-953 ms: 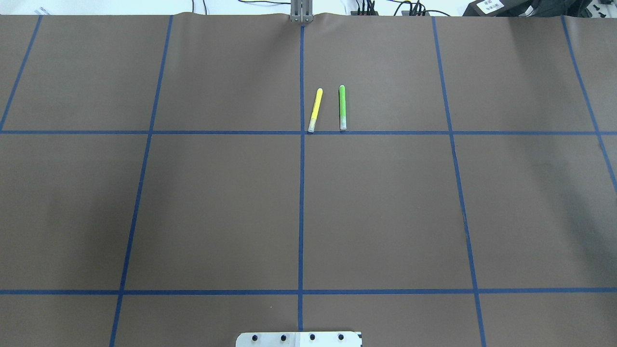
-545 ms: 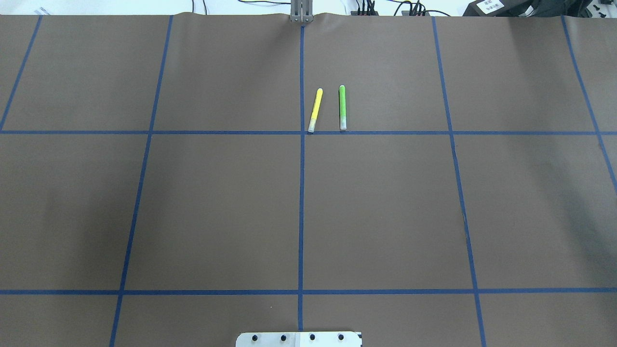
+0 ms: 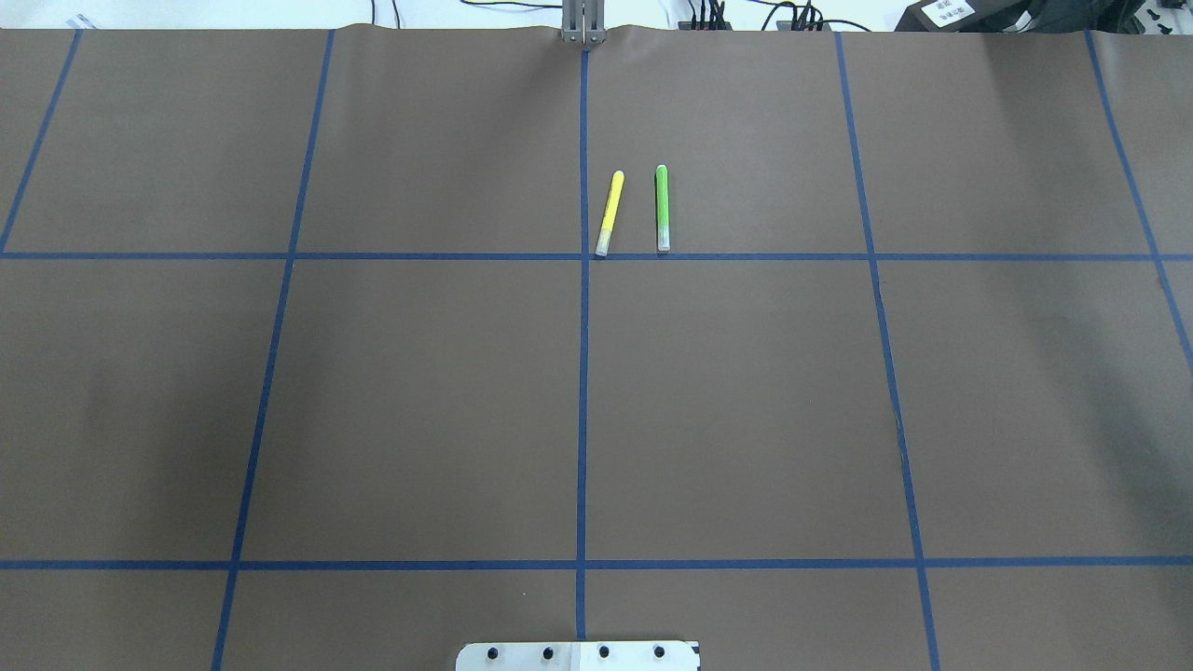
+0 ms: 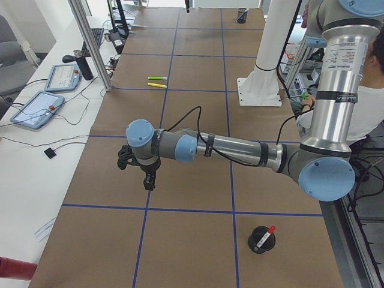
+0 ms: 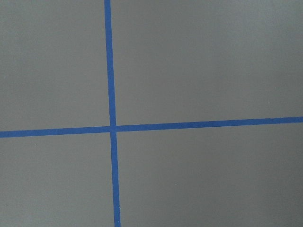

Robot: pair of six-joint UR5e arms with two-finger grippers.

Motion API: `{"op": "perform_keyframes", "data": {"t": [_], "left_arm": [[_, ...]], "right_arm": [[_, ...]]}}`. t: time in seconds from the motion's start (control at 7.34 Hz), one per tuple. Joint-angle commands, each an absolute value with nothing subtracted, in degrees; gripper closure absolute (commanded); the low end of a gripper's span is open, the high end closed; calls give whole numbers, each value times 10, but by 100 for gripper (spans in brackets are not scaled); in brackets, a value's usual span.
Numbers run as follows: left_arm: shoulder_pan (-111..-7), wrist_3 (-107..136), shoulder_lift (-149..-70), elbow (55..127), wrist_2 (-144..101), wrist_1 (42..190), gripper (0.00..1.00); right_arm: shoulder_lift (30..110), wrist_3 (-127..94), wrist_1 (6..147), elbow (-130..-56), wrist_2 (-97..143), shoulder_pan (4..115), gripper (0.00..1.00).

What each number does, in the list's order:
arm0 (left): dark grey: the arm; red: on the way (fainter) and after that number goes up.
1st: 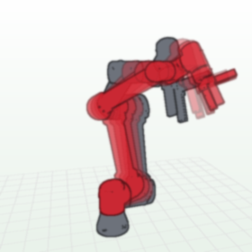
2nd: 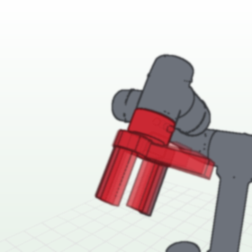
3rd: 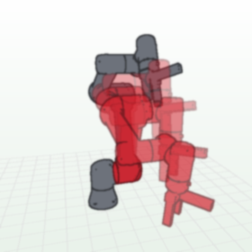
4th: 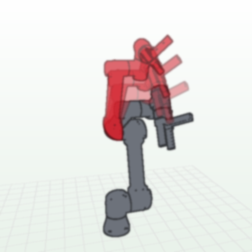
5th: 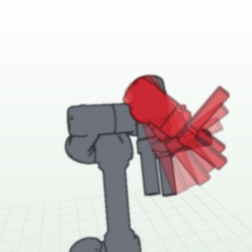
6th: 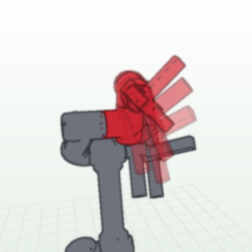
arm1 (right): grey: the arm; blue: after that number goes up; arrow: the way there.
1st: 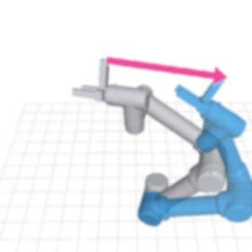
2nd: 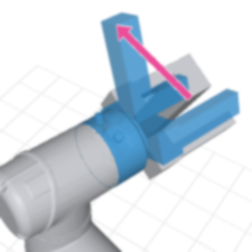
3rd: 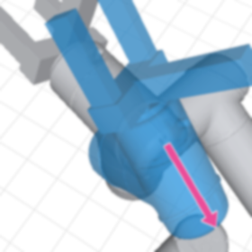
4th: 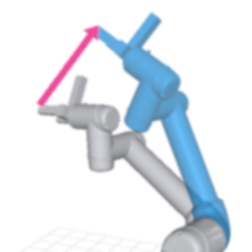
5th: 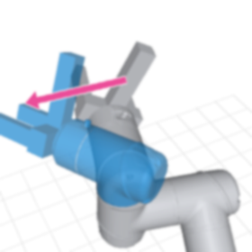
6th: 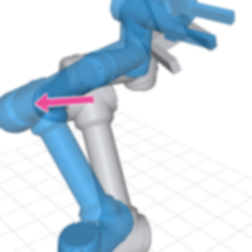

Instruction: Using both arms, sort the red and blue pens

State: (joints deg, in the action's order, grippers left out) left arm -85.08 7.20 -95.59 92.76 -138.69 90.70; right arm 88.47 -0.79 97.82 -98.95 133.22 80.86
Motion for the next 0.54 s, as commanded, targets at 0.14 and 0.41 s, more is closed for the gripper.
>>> {"op": "perform_keyframes", "data": {"t": [0.14,0.41], "left_arm": [[-851,71,-956,929,-1387,907,0],[-851,72,-958,932,-1387,907,0]], "right_arm": [[887,-2,978,-984,1328,809,0],[887,-10,978,-984,1329,809,0]]}}
